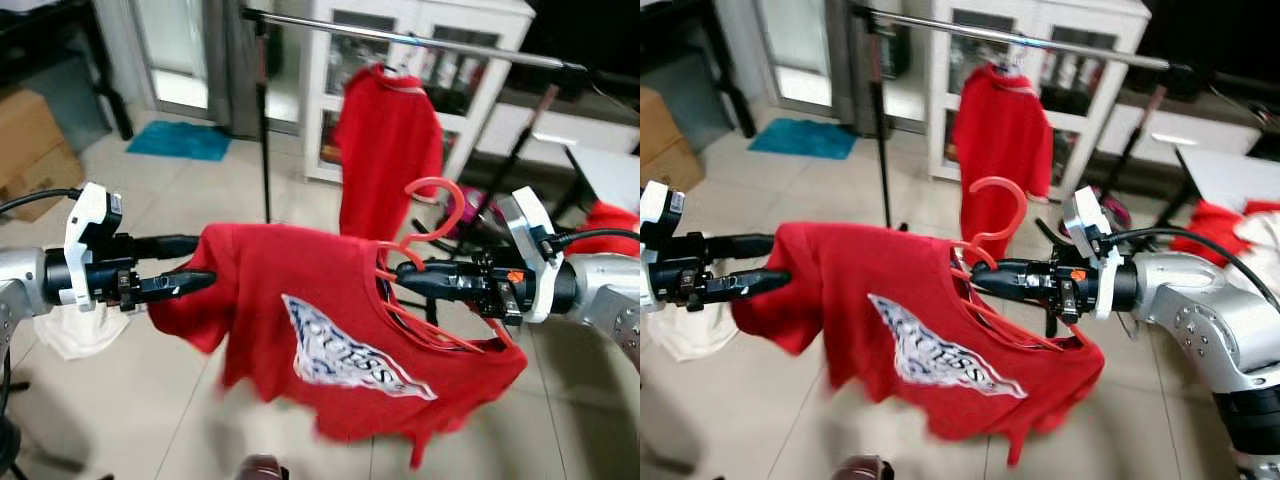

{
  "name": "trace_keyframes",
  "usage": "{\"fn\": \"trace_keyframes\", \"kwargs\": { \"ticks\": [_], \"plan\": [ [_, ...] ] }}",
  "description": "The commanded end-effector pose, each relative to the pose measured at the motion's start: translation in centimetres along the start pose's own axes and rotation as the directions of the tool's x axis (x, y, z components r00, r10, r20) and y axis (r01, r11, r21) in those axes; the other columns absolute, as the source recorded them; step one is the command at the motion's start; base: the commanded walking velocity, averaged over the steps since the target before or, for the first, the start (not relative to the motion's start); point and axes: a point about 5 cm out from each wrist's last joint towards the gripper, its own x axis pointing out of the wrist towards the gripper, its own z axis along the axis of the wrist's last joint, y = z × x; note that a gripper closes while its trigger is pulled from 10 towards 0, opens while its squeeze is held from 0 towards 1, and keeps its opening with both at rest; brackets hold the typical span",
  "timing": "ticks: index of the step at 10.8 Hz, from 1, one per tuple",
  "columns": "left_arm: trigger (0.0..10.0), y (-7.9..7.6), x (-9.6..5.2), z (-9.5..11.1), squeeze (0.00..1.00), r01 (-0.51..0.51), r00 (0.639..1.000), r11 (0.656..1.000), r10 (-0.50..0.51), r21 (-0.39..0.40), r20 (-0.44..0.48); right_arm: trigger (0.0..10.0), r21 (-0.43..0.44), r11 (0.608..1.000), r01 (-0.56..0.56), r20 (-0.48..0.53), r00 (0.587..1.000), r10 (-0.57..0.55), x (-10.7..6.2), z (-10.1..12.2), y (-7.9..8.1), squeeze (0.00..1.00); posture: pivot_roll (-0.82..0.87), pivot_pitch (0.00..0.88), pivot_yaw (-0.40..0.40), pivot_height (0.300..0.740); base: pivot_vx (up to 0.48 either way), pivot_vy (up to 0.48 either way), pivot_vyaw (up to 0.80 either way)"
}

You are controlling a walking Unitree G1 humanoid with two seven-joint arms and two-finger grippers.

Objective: Hang hanger

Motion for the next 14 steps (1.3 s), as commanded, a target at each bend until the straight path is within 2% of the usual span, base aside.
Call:
{"fn": "trace_keyframes", "kwargs": {
  "ticks": [1,7,14],
  "plan": [
    [0.0,0.01,0.15,0.08,0.00,0.017,1.000,1.000,-0.017,-0.001,0.007,10.0,-0.026,1.000,-0.005,0.014,1.000,0.005,-0.39,0.76,0.29,0.00,0.10,0.047,-0.044,0.740,0.000,0.000,0.00],
    [0.0,0.04,0.30,-0.48,0.00,0.028,0.999,0.999,-0.027,-0.022,0.023,10.0,-0.033,0.999,-0.038,0.025,0.999,0.039,-0.45,0.97,0.70,0.00,0.10,0.022,-0.048,0.740,0.000,0.000,0.00],
    [0.0,0.77,-0.18,0.32,0.00,-0.043,0.994,0.999,0.044,-0.009,0.099,10.0,-0.038,0.999,-0.027,0.030,0.999,0.028,-0.74,1.01,0.46,0.00,0.10,0.009,-0.052,0.740,0.000,0.000,0.00]
  ]
}}
